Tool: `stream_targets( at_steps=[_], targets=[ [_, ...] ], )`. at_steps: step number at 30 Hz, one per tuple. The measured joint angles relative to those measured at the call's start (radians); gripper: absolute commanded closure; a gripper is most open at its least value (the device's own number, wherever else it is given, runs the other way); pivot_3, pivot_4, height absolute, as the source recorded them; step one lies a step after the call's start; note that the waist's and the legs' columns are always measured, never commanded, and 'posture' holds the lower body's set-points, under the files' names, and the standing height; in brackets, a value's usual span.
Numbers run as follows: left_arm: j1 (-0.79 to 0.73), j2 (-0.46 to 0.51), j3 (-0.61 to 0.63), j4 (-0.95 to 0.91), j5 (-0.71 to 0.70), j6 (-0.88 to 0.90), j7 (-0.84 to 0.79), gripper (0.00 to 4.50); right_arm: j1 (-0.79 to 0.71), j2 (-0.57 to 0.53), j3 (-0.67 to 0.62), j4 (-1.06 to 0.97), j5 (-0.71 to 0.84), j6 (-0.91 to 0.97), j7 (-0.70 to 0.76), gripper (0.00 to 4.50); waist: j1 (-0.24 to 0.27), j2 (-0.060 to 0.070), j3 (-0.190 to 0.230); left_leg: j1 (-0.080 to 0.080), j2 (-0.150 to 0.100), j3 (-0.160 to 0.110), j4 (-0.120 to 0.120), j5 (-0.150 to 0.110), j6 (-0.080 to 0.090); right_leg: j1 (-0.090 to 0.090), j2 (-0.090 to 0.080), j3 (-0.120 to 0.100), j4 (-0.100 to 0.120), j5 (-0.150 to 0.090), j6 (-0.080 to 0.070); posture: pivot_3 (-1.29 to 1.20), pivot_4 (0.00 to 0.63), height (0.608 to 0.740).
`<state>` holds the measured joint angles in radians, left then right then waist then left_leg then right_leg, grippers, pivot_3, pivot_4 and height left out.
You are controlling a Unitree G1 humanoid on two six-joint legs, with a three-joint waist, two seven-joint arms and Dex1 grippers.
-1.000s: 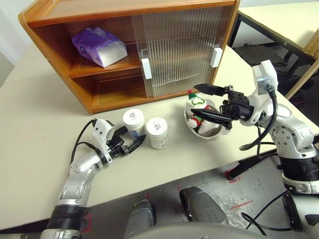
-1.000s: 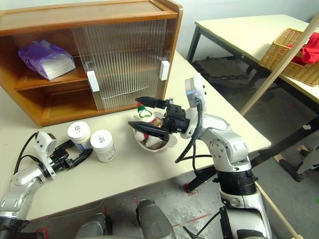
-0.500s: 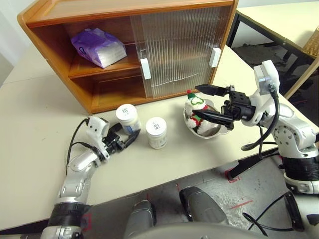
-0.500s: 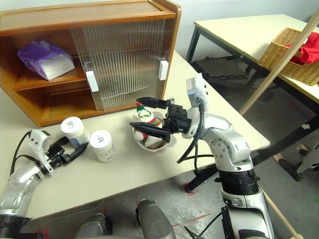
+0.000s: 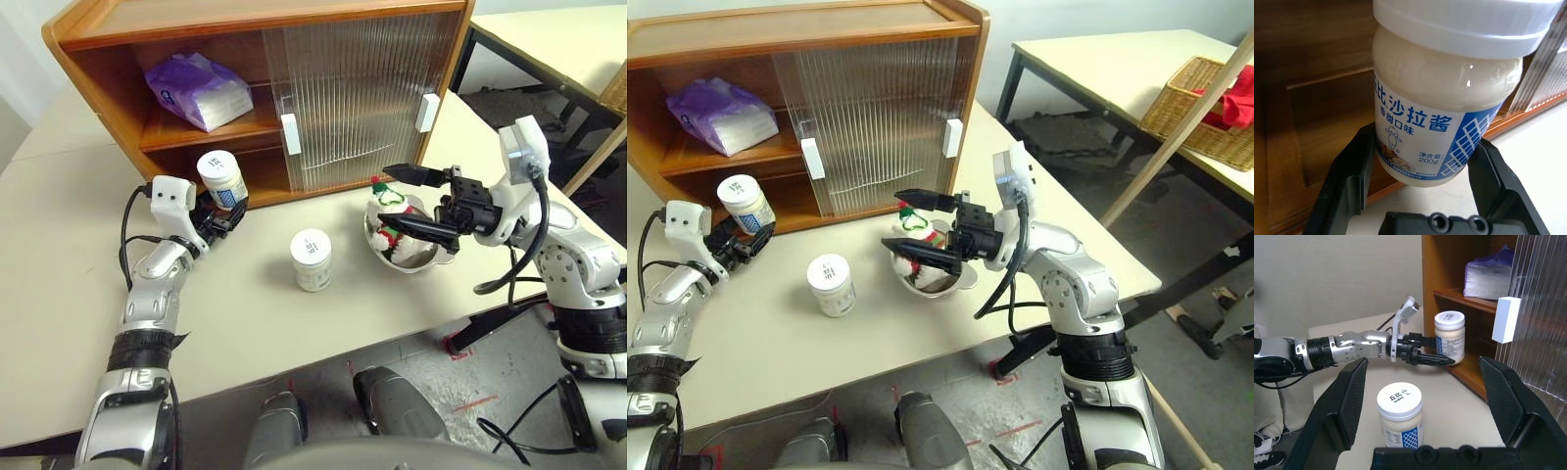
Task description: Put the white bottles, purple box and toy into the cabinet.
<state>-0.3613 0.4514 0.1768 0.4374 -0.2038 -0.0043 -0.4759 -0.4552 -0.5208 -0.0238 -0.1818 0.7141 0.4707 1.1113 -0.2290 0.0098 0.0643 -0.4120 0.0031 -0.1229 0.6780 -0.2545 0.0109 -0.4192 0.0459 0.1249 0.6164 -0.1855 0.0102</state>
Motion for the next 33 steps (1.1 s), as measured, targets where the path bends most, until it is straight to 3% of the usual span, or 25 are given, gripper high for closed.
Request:
stream_targets(
  at_steps=[20,33],
  targets=[
    [-0.354,-0.095,-0.037,0.492,0.088,-0.057,0.158,1.39,0.017,-0.01,-0.011,-0.033,0.015,0.006,-0.035,0.0,-0.022,-0.001,0.001,-0.002,-0.016,0.004,0.003,0.01,0.012,0.002,-0.007,0.001,-0.002,0.004,0.027,-0.34,0.064,0.74],
    [-0.445,-0.092,-0.035,0.671,0.107,-0.114,0.252,1.39,0.041,-0.016,-0.032,-0.062,0.032,0.014,-0.059,0.0,-0.063,-0.002,0.001,-0.006,-0.027,0.003,0.005,0.011,0.014,0.002,-0.008,0.001,-0.003,0.004,0.032,-0.35,0.062,0.74]
  ],
)
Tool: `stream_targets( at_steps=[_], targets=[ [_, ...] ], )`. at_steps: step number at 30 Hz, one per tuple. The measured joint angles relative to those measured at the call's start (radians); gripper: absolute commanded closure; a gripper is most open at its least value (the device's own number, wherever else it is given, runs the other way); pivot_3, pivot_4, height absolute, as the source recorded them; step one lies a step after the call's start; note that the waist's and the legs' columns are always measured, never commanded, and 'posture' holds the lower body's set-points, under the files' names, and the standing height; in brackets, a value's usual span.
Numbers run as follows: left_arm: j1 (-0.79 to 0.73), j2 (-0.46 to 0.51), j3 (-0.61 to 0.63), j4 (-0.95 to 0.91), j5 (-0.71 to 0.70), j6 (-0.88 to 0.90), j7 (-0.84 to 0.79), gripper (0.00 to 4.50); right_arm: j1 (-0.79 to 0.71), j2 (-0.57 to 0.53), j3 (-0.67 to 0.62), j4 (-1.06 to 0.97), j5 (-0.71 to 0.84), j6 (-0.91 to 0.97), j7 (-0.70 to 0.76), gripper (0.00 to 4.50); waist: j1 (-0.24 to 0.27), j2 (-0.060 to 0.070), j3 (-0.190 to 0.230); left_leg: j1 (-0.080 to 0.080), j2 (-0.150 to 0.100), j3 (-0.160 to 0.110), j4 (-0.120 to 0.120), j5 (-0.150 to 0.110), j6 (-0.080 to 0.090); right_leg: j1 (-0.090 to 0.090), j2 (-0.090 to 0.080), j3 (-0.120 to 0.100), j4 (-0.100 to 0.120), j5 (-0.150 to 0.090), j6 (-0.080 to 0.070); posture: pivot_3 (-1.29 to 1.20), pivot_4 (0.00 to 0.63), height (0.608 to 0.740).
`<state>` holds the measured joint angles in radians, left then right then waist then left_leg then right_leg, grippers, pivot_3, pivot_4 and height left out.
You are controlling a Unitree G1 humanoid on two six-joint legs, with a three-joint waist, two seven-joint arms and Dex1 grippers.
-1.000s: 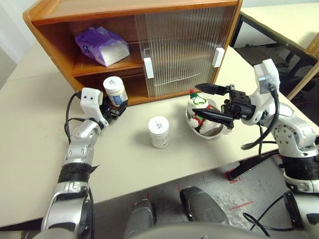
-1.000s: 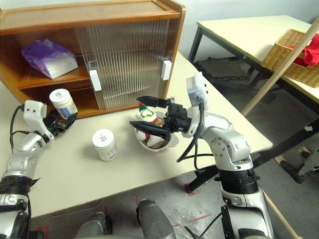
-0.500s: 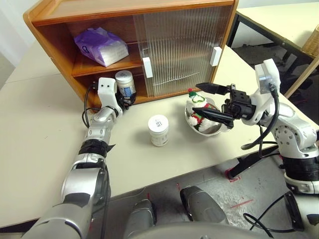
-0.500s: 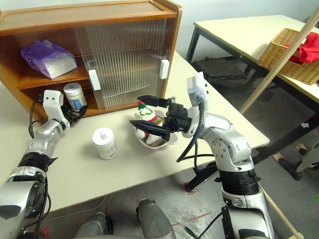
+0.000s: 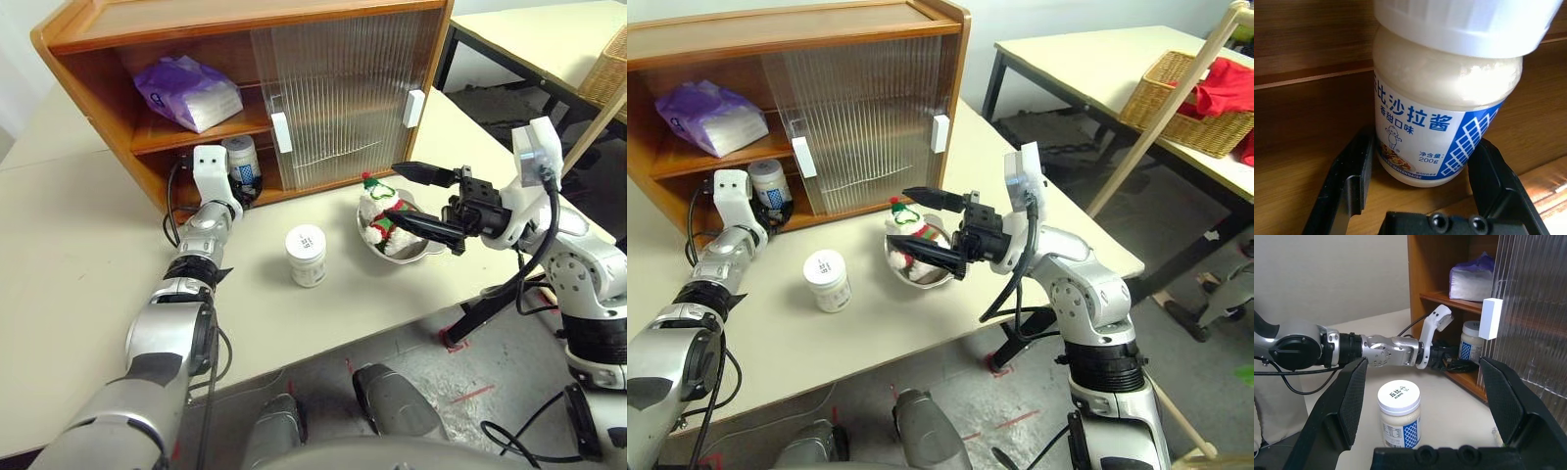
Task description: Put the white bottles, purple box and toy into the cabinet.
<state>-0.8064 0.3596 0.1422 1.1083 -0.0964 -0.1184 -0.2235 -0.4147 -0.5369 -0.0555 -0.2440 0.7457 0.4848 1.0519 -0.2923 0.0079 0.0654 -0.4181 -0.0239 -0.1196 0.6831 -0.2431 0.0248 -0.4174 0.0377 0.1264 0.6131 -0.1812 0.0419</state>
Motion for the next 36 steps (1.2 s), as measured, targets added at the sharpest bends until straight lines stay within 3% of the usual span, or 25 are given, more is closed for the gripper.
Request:
stream_targets(
  at_steps=[16,20,36],
  targets=[
    [0.038,0.036,0.039,-0.012,0.007,-0.018,0.083,1.39,0.005,0.004,0.0,-0.002,0.002,0.004,0.006,0.0,-0.018,0.0,0.0,0.0,-0.006,0.001,0.0,0.003,-0.002,0.002,-0.001,-0.001,0.0,0.0,0.002,-0.32,0.052,0.74],
    [0.038,0.03,0.042,-0.017,-0.001,-0.009,0.065,0.04,0.005,0.004,0.0,-0.002,0.002,0.004,0.01,0.0,-0.018,0.0,0.0,0.0,-0.006,0.001,0.001,0.003,-0.002,0.003,-0.001,-0.001,0.0,0.0,0.001,-0.32,0.05,0.74],
    [0.093,-0.002,0.043,-0.125,-0.031,0.025,0.013,0.04,0.004,0.006,0.002,-0.001,0.002,0.004,0.019,0.0,-0.017,-0.001,0.0,0.0,-0.006,0.002,0.006,0.003,-0.002,0.006,0.0,-0.003,0.001,0.0,0.001,-0.32,0.04,0.74]
  ],
)
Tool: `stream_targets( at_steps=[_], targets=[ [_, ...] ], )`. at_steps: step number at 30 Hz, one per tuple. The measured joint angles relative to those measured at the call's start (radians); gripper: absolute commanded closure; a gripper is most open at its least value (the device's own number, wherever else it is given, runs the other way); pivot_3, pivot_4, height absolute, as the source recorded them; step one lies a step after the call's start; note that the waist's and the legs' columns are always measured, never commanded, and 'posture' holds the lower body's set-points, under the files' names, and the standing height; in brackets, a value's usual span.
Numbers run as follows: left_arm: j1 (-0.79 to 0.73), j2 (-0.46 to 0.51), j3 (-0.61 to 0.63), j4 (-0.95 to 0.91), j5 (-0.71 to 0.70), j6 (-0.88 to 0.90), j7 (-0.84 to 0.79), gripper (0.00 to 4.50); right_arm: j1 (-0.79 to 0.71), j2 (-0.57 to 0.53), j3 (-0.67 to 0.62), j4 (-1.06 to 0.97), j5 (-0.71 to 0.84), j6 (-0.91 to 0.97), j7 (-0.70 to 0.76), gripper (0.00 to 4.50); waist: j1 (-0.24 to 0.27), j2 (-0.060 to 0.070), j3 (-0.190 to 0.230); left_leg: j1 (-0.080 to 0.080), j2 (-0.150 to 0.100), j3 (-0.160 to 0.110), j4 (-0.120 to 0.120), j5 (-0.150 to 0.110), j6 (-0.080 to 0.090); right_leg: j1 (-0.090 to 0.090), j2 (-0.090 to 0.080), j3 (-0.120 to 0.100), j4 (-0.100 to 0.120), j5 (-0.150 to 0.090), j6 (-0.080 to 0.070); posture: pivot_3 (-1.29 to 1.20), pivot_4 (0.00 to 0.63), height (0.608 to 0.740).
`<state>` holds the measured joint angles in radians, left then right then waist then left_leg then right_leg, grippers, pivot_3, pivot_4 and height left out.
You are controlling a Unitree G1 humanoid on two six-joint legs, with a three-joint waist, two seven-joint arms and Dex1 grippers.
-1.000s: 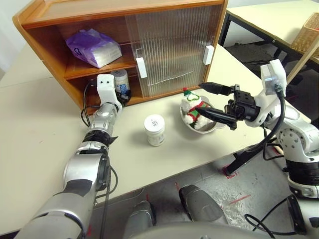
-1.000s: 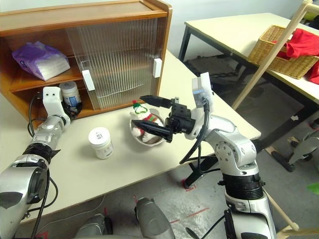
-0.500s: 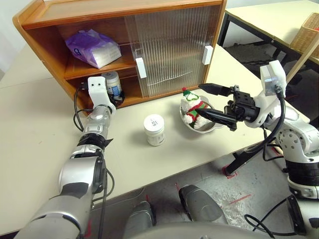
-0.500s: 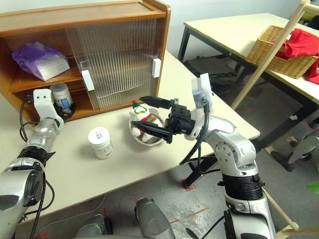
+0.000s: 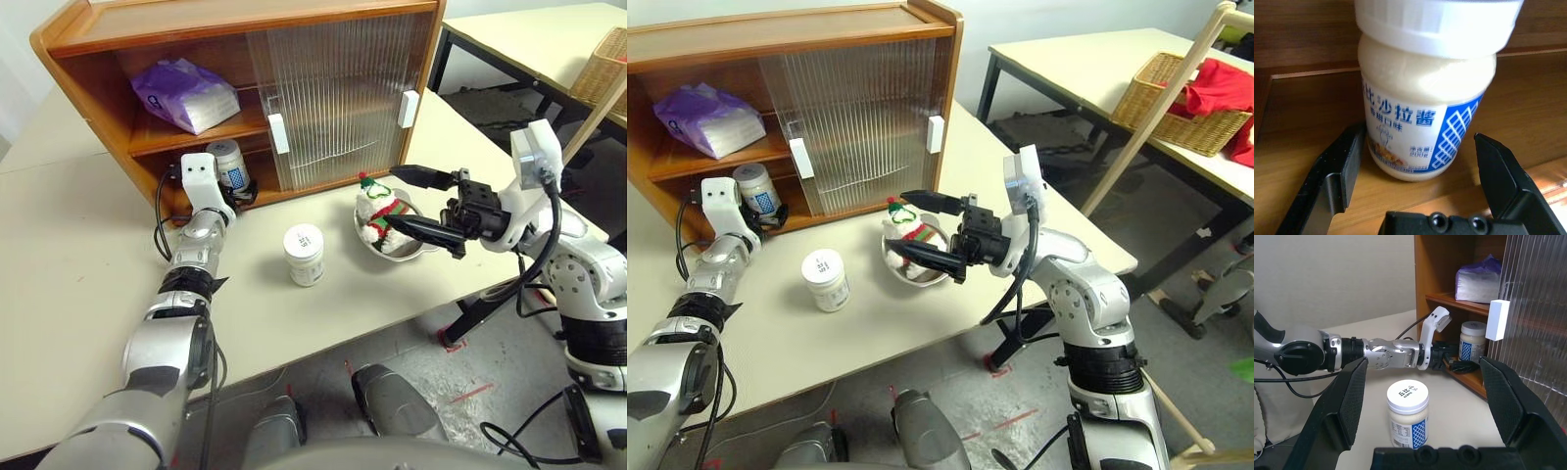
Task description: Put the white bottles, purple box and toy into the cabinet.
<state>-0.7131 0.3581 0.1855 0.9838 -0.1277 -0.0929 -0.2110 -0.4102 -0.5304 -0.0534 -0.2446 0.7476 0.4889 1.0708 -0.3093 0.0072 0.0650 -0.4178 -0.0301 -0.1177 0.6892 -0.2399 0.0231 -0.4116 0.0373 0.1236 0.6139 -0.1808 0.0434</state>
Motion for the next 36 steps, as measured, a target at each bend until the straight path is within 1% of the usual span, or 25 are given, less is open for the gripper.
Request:
stream_targets(
  at_steps=[7,11,14,15,20,25,29,36],
  targets=[
    [0.08,0.004,0.01,-0.129,-0.013,0.051,0.006,0.04,0.0,0.008,0.005,0.0,-0.001,0.0,-0.001,0.0,0.002,0.0,0.0,0.0,0.0,0.0,0.002,0.0,0.0,0.001,0.0,0.0,0.0,0.0,0.0,-0.31,0.045,0.74],
    [0.162,0.006,0.011,-0.293,-0.021,0.126,0.011,0.04,0.0,0.01,0.009,0.001,-0.004,-0.001,0.0,0.0,0.005,0.0,0.0,0.0,0.0,-0.001,0.003,0.0,0.0,0.002,0.001,0.0,0.0,0.0,0.0,-0.3,0.051,0.74],
    [0.211,0.007,0.015,-0.387,-0.027,0.182,0.02,0.66,0.0,0.015,0.017,0.002,-0.004,-0.001,0.0,0.0,0.008,0.0,0.0,0.0,0.0,-0.001,0.003,0.0,0.0,0.002,0.001,0.0,0.0,0.0,-0.001,-0.29,0.053,0.74],
    [0.223,0.009,0.017,-0.409,-0.032,0.193,0.021,0.97,0.0,0.017,0.019,0.002,-0.004,-0.001,0.0,0.0,0.009,0.0,0.0,0.001,0.0,-0.001,0.003,0.0,-0.001,0.002,0.001,0.0,0.0,0.0,-0.001,-0.29,0.054,0.74],
    [0.237,0.021,0.043,-0.461,-0.038,0.239,0.028,2.76,-0.001,0.018,0.026,0.015,-0.005,-0.001,0.004,0.0,0.025,0.0,0.0,0.001,0.001,-0.009,0.003,-0.001,-0.001,0.002,0.0,0.001,0.0,0.001,-0.002,-0.28,0.053,0.74],
    [0.233,0.021,0.044,-0.466,-0.036,0.252,0.038,4.48,-0.013,0.026,0.033,0.021,-0.011,-0.004,0.009,0.0,0.045,0.0,0.0,0.001,0.001,-0.012,0.003,-0.001,-0.002,0.002,0.0,0.002,0.0,0.002,-0.003,-0.28,0.053,0.74],
    [0.208,0.021,0.044,-0.447,-0.032,0.251,0.044,4.48,-0.013,0.033,0.036,0.02,-0.012,-0.004,0.009,0.0,0.056,0.0,0.0,0.001,0.002,-0.013,0.003,-0.002,-0.003,0.0,0.0,0.002,0.0,0.002,-0.003,-0.29,0.05,0.74],
    [0.139,0.025,0.039,-0.341,-0.018,0.222,0.043,4.48,-0.013,0.034,0.036,0.019,-0.013,-0.004,0.009,0.0,0.063,0.0,0.0,0.0,0.007,-0.013,0.001,-0.002,-0.003,-0.001,-0.001,0.002,0.0,0.002,-0.003,-0.3,0.048,0.74]
  ],
)
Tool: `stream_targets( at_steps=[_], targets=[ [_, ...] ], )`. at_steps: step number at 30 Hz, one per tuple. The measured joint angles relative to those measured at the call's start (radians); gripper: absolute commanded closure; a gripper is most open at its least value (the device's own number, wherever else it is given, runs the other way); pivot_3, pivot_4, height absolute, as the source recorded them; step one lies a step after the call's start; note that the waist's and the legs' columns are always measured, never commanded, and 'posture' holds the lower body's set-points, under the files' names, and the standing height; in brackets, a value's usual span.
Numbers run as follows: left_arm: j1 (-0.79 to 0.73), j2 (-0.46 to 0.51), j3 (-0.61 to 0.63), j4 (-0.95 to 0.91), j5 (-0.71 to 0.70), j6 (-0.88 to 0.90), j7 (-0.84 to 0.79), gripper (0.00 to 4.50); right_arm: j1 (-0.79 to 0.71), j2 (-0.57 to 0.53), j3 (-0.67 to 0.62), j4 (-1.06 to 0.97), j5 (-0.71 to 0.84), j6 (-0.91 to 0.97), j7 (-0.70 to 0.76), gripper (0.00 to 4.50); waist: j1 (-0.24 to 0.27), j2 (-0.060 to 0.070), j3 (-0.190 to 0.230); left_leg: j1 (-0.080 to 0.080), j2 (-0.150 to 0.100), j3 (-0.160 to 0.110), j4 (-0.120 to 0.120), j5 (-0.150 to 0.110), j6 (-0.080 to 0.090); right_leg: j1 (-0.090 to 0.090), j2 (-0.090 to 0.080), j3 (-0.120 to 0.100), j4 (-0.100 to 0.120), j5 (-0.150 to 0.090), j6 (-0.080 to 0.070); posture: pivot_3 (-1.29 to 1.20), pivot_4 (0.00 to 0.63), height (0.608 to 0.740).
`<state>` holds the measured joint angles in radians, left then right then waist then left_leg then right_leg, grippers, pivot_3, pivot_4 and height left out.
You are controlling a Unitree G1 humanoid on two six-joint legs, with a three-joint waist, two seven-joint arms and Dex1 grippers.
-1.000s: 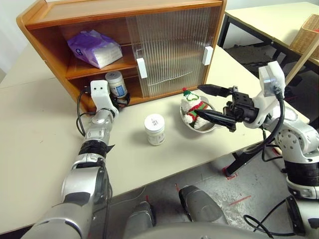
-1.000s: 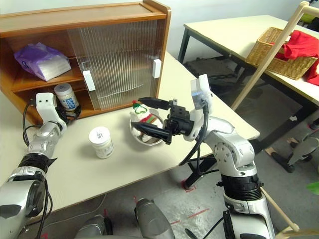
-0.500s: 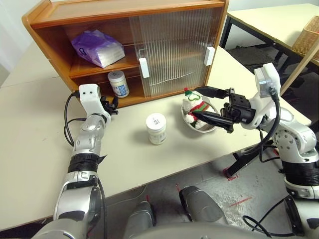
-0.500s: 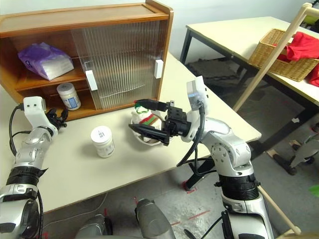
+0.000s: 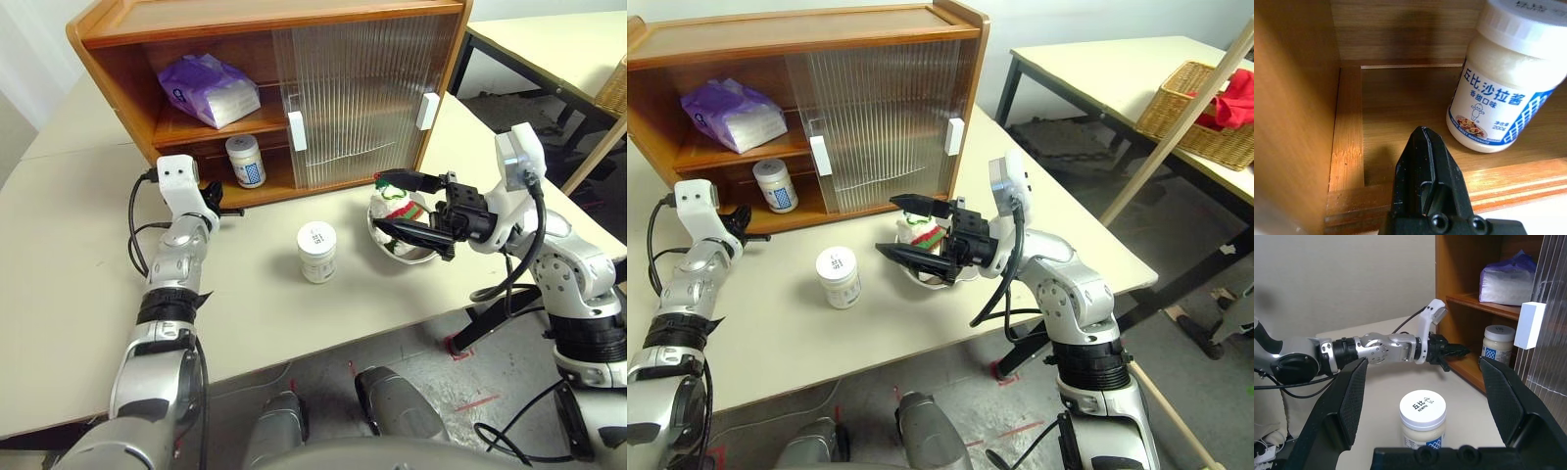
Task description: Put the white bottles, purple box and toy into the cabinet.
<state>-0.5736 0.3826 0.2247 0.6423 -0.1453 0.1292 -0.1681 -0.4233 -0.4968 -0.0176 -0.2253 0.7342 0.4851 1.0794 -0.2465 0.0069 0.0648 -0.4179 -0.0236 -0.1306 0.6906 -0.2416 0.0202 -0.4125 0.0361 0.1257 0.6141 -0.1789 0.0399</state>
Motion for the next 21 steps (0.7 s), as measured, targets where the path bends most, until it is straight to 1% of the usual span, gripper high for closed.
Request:
stream_targets(
  at_steps=[8,21],
  targets=[
    [-0.051,0.001,-0.019,0.105,0.04,-0.043,0.013,4.48,0.0,0.001,0.0,-0.002,-0.006,-0.004,-0.001,0.0,0.002,0.0,0.0,0.0,-0.001,0.0,0.0,0.001,0.001,0.0,0.0,-0.001,0.0,0.0,0.0,-0.31,0.05,0.74],
    [-0.103,0.001,-0.074,0.198,0.094,-0.062,-0.014,4.48,0.0,0.008,0.003,-0.003,-0.006,-0.006,-0.002,0.0,0.023,0.0,0.0,0.0,-0.001,-0.003,0.0,0.001,0.0,0.002,-0.001,0.001,0.0,0.0,0.0,-0.31,0.046,0.74]
  ],
)
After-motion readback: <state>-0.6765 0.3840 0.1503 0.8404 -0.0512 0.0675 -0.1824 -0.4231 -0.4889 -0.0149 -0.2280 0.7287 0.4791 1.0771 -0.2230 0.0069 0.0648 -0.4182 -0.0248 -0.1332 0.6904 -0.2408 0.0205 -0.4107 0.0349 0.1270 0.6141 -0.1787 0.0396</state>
